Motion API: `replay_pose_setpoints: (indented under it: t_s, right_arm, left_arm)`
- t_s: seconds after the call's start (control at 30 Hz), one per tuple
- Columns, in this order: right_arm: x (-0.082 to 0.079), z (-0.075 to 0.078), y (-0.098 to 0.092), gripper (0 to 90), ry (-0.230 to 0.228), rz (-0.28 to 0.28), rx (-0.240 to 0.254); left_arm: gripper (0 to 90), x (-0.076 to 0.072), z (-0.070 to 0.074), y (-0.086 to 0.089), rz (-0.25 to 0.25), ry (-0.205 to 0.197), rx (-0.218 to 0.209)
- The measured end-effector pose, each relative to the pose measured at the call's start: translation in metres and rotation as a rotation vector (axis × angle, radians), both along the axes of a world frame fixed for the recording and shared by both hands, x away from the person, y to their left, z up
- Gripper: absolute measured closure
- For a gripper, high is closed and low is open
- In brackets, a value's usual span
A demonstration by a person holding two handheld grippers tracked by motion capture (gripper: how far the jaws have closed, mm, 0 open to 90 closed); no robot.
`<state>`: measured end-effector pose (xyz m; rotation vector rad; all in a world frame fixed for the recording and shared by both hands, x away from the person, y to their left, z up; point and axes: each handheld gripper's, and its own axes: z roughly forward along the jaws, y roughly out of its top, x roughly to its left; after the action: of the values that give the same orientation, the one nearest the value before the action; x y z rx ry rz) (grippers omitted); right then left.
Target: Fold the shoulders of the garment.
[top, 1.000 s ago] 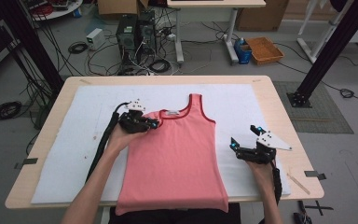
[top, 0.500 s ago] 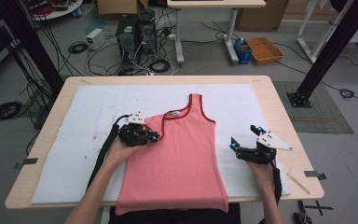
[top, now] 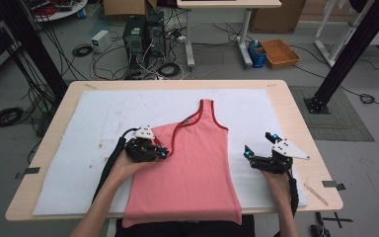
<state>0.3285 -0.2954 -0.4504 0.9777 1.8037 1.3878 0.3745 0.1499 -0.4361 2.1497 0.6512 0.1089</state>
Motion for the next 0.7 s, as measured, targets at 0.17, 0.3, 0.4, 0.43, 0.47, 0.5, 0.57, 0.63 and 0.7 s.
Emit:
replay_pose_setpoints:
  t_s: [0.17, 0.3, 0.4, 0.43, 0.47, 0.5, 0.57, 0.63, 0.7]
  right_arm:
    - [0.000, 0.000, 0.000, 6.8, -0.001, 0.000, 0.001]
    - [0.000, 0.000, 0.000, 6.8, -0.004, 0.000, -0.002]
    - [0.000, 0.000, 0.000, 6.8, 0.000, -0.003, 0.000]
    - [0.000, 0.000, 0.000, 6.7, -0.002, -0.002, 0.000]
    - [0.000, 0.000, 0.000, 6.7, -0.003, -0.001, -0.001]
    - [0.000, 0.000, 0.000, 6.8, 0.000, -0.002, 0.001]
    - [0.000, 0.000, 0.000, 6.8, -0.001, -0.001, 0.001]
    - [0.000, 0.000, 0.000, 6.8, -0.001, -0.001, 0.001]
    - [0.000, 0.000, 0.000, 6.7, 0.000, -0.001, 0.001]
  left_arm:
    - [80.8, -0.004, -0.003, 0.000, -0.009, 0.006, 0.015]
    - [80.6, -0.005, -0.005, 0.000, -0.011, 0.007, 0.023]
    - [78.2, -0.006, -0.007, -0.001, -0.015, 0.014, 0.029]
    - [77.6, -0.006, -0.007, -0.001, -0.020, 0.015, 0.035]
    - [77.3, -0.007, -0.007, -0.002, -0.024, 0.019, 0.040]
    - [76.1, -0.008, -0.007, -0.003, -0.028, 0.019, 0.040]
    - [72.9, -0.010, -0.007, -0.004, -0.033, 0.017, 0.044]
    - [69.9, -0.011, -0.005, -0.005, -0.041, 0.019, 0.050]
    - [66.2, -0.013, -0.005, -0.005, -0.043, 0.022, 0.050]
